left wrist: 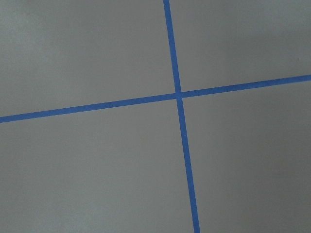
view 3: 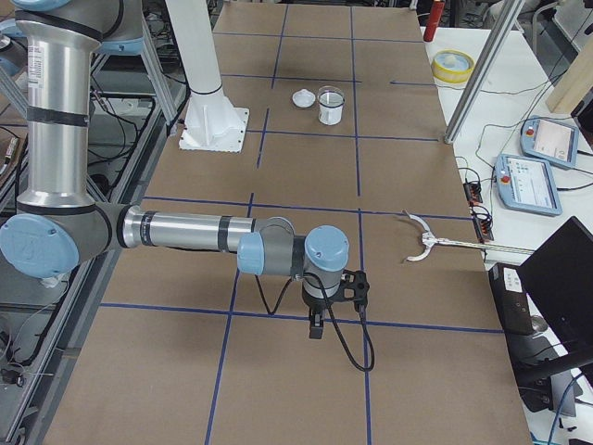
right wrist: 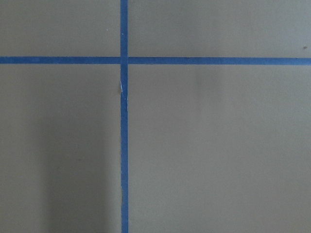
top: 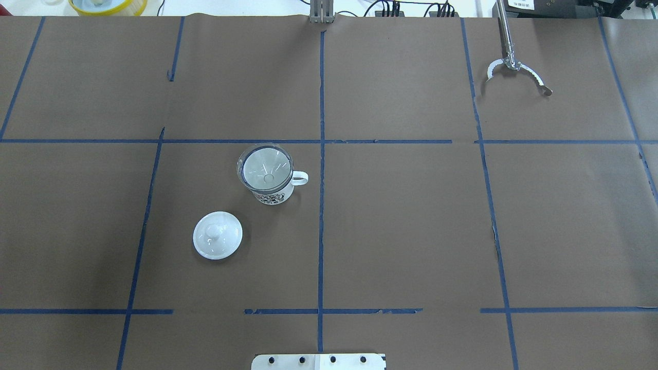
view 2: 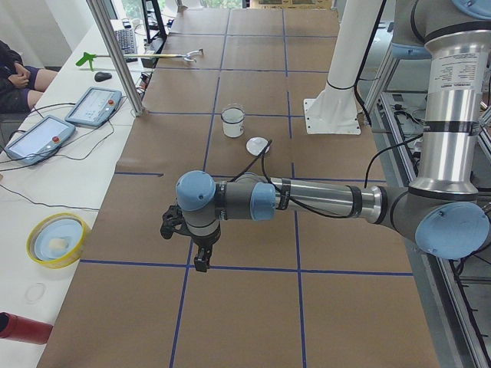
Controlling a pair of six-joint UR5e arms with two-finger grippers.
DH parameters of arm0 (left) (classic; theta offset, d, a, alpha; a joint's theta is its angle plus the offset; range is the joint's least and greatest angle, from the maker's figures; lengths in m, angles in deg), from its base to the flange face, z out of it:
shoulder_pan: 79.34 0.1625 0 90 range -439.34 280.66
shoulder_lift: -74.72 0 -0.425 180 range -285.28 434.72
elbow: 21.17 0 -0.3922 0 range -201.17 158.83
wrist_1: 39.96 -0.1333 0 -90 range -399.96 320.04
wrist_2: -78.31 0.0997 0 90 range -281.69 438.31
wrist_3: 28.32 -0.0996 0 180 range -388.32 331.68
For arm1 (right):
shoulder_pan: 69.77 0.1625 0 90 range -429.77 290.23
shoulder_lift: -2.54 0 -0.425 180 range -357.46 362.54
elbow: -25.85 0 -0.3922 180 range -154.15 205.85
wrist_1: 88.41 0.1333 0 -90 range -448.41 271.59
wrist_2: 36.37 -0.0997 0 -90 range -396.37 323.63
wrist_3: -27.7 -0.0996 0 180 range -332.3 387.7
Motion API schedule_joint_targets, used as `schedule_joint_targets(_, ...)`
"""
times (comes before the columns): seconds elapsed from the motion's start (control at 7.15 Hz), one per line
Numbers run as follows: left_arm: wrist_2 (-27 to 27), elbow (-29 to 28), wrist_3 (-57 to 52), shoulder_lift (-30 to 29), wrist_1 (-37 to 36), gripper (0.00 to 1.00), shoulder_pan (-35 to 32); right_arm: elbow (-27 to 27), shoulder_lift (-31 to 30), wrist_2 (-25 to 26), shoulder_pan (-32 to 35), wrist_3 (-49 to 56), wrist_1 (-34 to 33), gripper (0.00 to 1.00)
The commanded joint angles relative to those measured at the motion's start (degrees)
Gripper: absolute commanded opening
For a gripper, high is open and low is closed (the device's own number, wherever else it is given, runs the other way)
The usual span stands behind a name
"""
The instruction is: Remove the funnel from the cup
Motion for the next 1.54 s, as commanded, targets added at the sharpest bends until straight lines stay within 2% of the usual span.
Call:
schedule_joint_targets(0.0, -0.2, 0.3, -0.1, 0.2, 0.0, 1.0, -0.1, 0.0, 0.0, 0.0, 0.0, 0.0, 0.0, 1.0)
schedule_joint_targets(0.28, -2.7, 0.8, -0.6, 0.5, 0.5, 1.0, -0.1, 0.0, 0.0, 0.0, 0.0, 0.0, 0.0, 1.0)
schedule_joint_targets(0.56, -2.9, 1.1, 0.0, -0.7, 0.5, 1.0, 0.3, 0.0, 0.0, 0.0, 0.0, 0.0, 0.0, 1.0)
schedule_joint_targets(0.84, -2.3, 2.7, -0.3, -4.6, 2.7, 1.0, 0.4, 0.0, 0.0, 0.0, 0.0, 0.0, 0.0, 1.0)
schedule_joint_targets(0.98, 0.6, 0.9, -0.2, -8.9, 5.7, 1.0, 0.4, 0.0, 0.0, 0.0, 0.0, 0.0, 0.0, 1.0)
schedule_joint_targets(1.12, 7.3, 1.5, -0.3, -11.7, 9.5, 1.0, 0.4, 0.0, 0.0, 0.0, 0.0, 0.0, 0.0, 1.0)
schedule_joint_targets(1.26, 9.4, 1.7, -0.2, -12.4, 14.4, 1.0, 0.4, 0.0, 0.0, 0.0, 0.0, 0.0, 0.0, 1.0)
schedule_joint_targets(1.4, 6.6, 1.9, 2.1, -12.5, 17.5, 1.0, 0.4, 0.0, 0.0, 0.0, 0.0, 0.0, 0.0, 1.0)
